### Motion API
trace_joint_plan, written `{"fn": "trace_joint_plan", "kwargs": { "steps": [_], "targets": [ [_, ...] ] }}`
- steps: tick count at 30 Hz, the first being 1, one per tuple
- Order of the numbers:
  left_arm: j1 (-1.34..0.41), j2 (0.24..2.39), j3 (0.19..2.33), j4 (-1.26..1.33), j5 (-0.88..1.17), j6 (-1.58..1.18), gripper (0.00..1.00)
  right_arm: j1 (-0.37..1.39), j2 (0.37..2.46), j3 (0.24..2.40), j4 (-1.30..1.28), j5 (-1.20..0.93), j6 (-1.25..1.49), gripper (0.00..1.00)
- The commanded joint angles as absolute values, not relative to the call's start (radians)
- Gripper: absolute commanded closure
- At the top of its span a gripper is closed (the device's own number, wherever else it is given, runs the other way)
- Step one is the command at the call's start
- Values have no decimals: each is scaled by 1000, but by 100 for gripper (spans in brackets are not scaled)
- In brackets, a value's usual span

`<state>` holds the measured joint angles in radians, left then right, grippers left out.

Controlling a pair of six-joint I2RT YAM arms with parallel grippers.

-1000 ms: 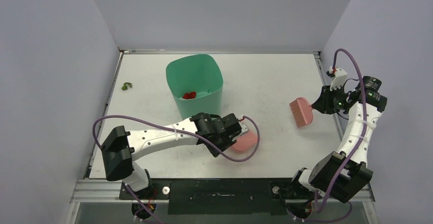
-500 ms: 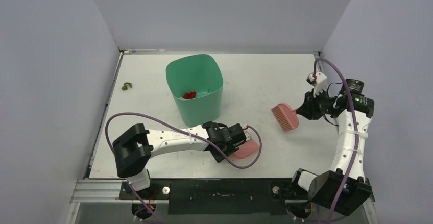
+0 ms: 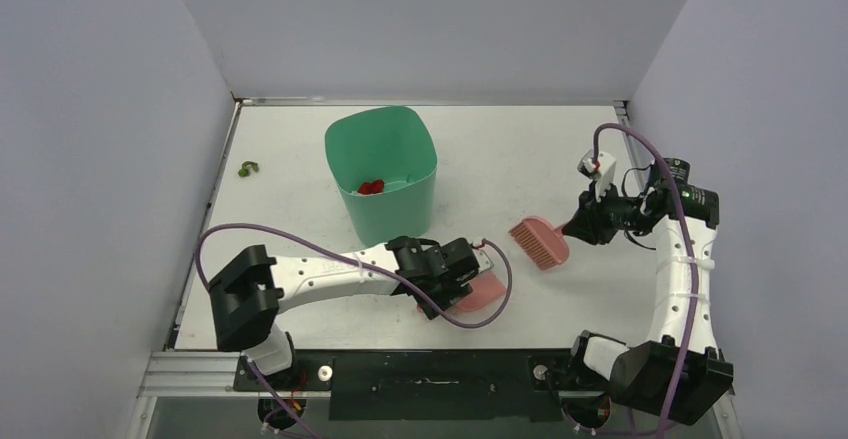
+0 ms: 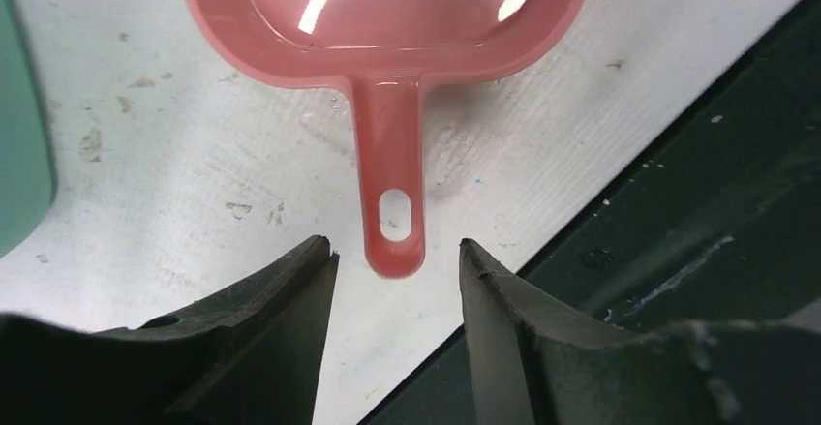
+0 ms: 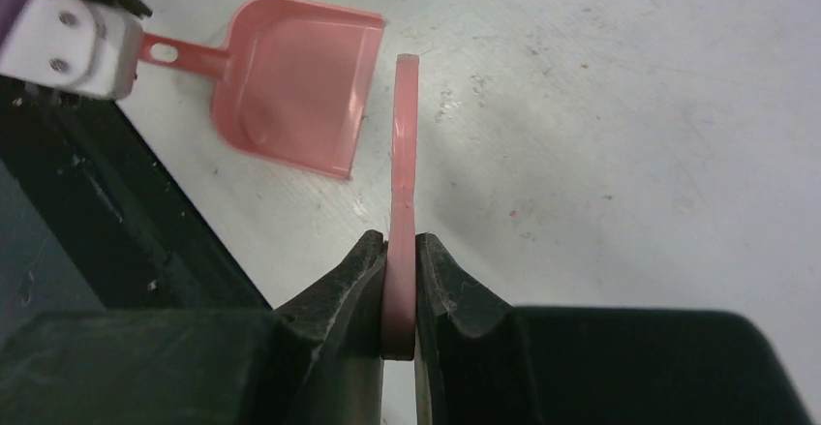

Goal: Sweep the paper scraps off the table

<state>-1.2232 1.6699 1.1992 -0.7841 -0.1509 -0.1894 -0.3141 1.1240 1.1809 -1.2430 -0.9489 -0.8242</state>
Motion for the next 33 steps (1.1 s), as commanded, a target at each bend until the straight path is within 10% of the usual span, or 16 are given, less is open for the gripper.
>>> {"fn": "trace_joint_plan", "kwargs": {
  "steps": [1,10,21,33],
  "targets": [
    [-1226,1474,1247,-750,-150,-107,51,-229,1159,1235,-1404,-1063,-1015,92],
    [-1229,1134,1146,-364,-119,52,36,68,1129,1259,-1404,-1202,-998,94],
    [-1233,1268,1183,-293,32,43,38,169,1137,1290,-1403,-1299,-960,94],
    [-1233,1330,1178,-278,84,27,84,185,1101,1235,-1350,-1302,-917,94]
  ]
}}
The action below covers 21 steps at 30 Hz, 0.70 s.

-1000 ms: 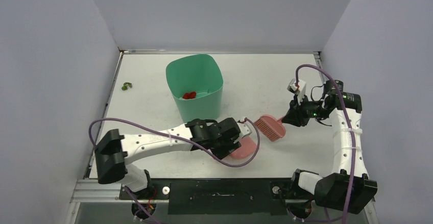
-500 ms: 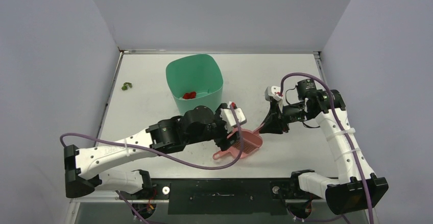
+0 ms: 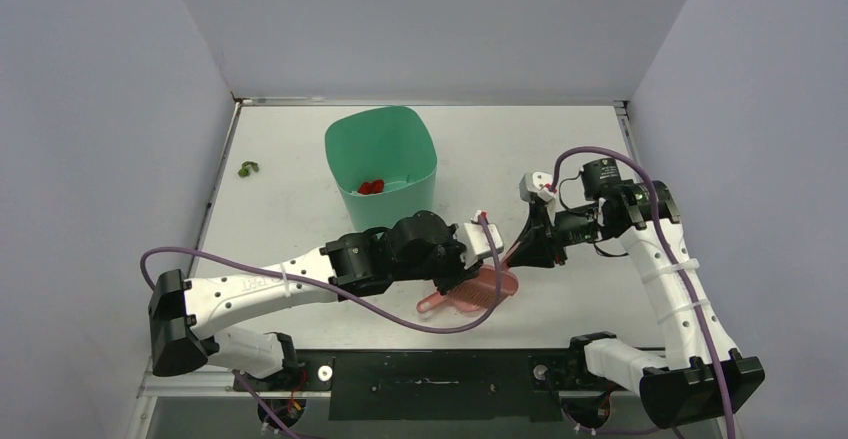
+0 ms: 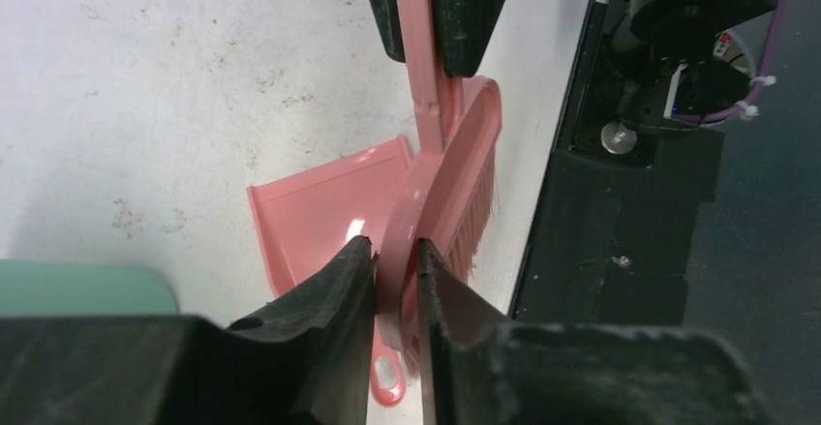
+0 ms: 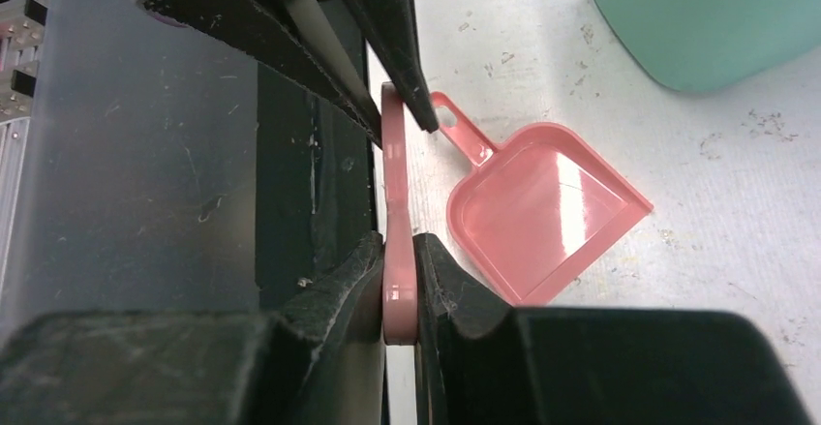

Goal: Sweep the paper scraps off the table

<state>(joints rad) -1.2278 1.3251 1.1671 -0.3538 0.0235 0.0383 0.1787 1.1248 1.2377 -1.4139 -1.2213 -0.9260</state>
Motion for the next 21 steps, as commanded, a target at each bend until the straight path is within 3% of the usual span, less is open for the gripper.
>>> {"fn": "trace_joint_plan", "kwargs": {
  "steps": [1,3,7,8,11,13,17,21],
  "targets": [
    [-1234,1329,1173,-274,88,24,89,184,1102,1236,-1350,-1305,-917,94],
    [-1234,1320,1164,-259,92,18,99,184,1103,1236,-1355,-1307,-927,94],
    [-1233,1270,1122,-223,90,6,100,185,1097,1230,-1360,-1304,-943,84],
    [-1232,1249,1107,-211,83,-18,100,185,1095,1228,-1362,-1304,-948,78],
    [-1232,1177,1052,-171,68,-67,100,185,1087,1223,-1372,-1297,-980,43],
    [-1232,1117,993,-118,43,-114,100,184,1076,1212,-1344,-1300,-974,33],
    [-1232,973,818,136,-55,-265,100,183,1039,1163,-1205,-1328,-863,24],
    [-1232,866,648,383,-107,-373,100,184,1030,1117,-1094,-1343,-753,23]
  ]
}}
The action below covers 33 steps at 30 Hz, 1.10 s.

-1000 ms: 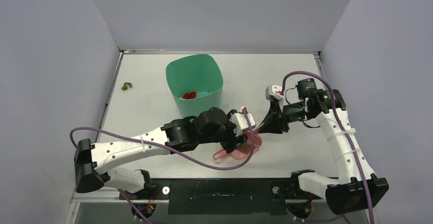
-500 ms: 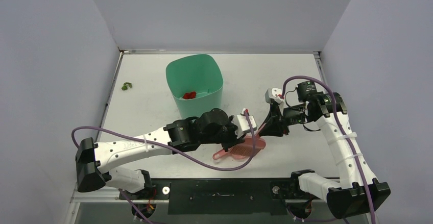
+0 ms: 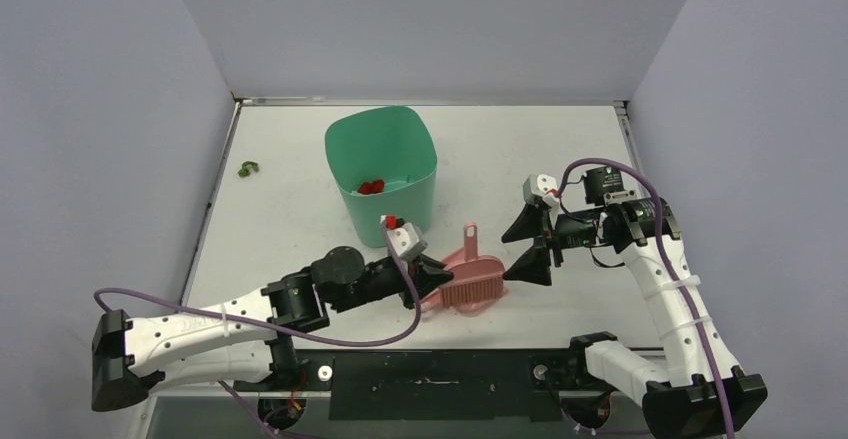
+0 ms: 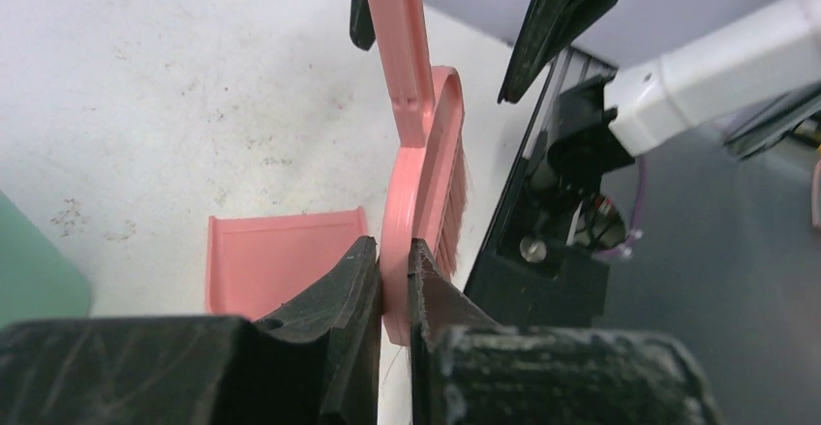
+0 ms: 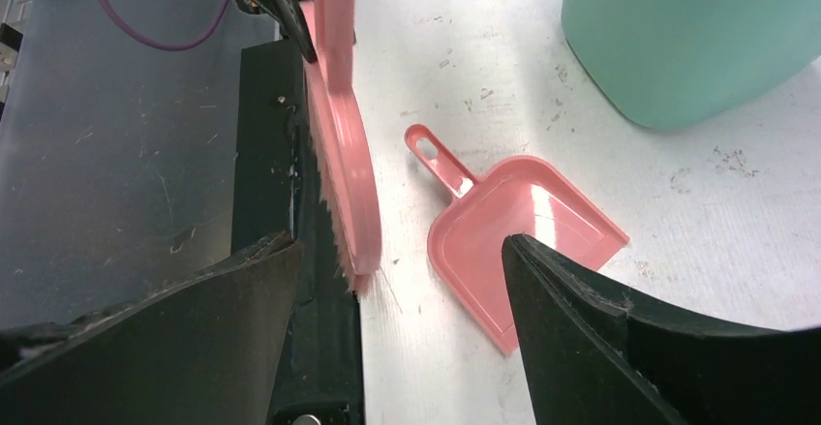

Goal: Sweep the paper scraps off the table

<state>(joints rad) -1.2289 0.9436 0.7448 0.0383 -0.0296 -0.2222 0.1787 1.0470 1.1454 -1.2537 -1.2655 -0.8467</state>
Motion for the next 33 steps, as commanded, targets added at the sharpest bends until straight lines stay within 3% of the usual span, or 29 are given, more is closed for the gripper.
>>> {"fn": "trace_joint_plan", "kwargs": {
  "steps": [1,9,13,17,18,21,22,27,33],
  "targets": [
    [-1232,858,624,418,-115,-387,100,183,1034,1114,-1095,-1355,-752,23],
    [-1232,889,568,561,-142,-424,100,182,1044,1099,-1100,-1416,-733,37],
    [-1232,912,573,583,-131,-425,100,180,1031,1079,-1054,-1415,-676,58],
    [-1232,914,613,501,-109,-379,100,179,1019,1063,-1022,-1393,-660,91],
    [-1233,909,635,445,-94,-353,95,181,1019,1061,-1023,-1383,-664,94],
    [-1232,890,721,217,-67,-252,56,187,1026,1067,-1076,-1365,-731,95],
    [-1231,887,755,121,-68,-219,49,188,1031,1075,-1102,-1366,-758,95],
    [-1200,927,936,-260,-91,-123,42,212,1057,1095,-1171,-1367,-828,95],
    [-1098,960,1046,-374,63,-66,39,234,1070,1094,-1168,-1365,-824,95]
  ]
}}
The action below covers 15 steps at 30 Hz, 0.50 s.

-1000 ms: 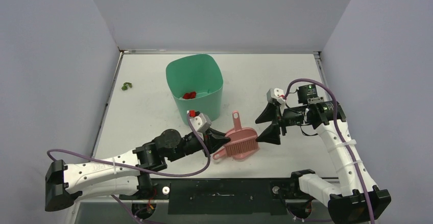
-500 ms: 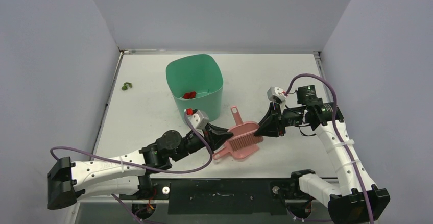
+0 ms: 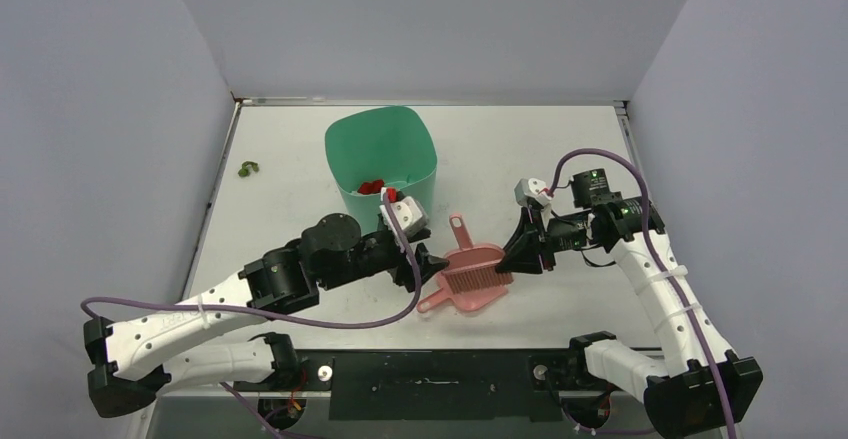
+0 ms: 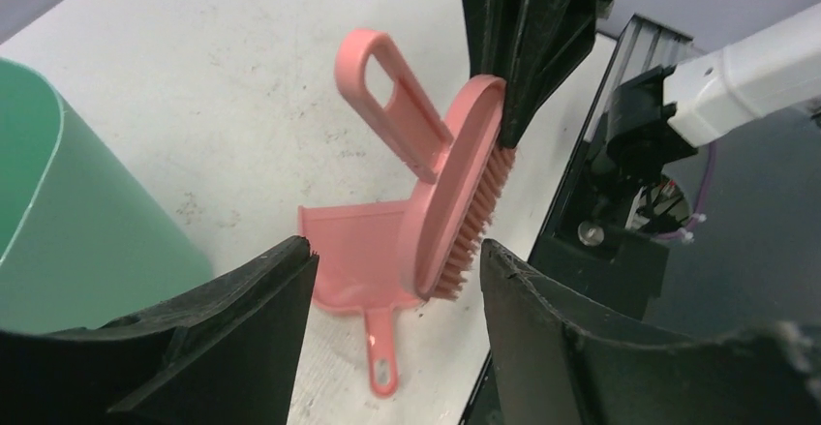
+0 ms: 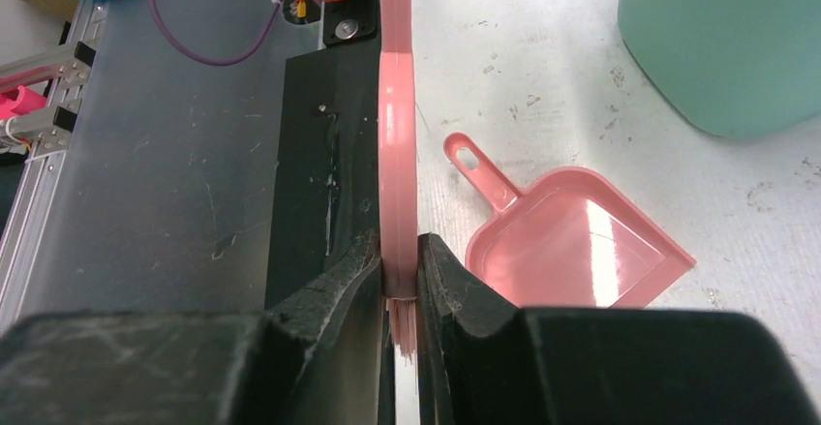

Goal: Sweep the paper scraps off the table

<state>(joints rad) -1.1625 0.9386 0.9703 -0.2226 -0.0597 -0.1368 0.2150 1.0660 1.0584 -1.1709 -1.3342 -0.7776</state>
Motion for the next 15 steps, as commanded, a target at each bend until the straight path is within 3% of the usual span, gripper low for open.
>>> {"fn": "trace_joint_plan", "kwargs": {
  "steps": [1,7,15],
  "targets": [
    [-1073,968,1063,-383,101,-61,39,239,1070,1094,-1167,-1365,-824,95],
    [-963,1062,1198,-446,289,-23,41,249,1068,1094,-1158,-1364,-805,95],
    [-946,1223,1383,-497,510,-23,50,250,1066,1089,-1138,-1361,-783,95]
  ]
}}
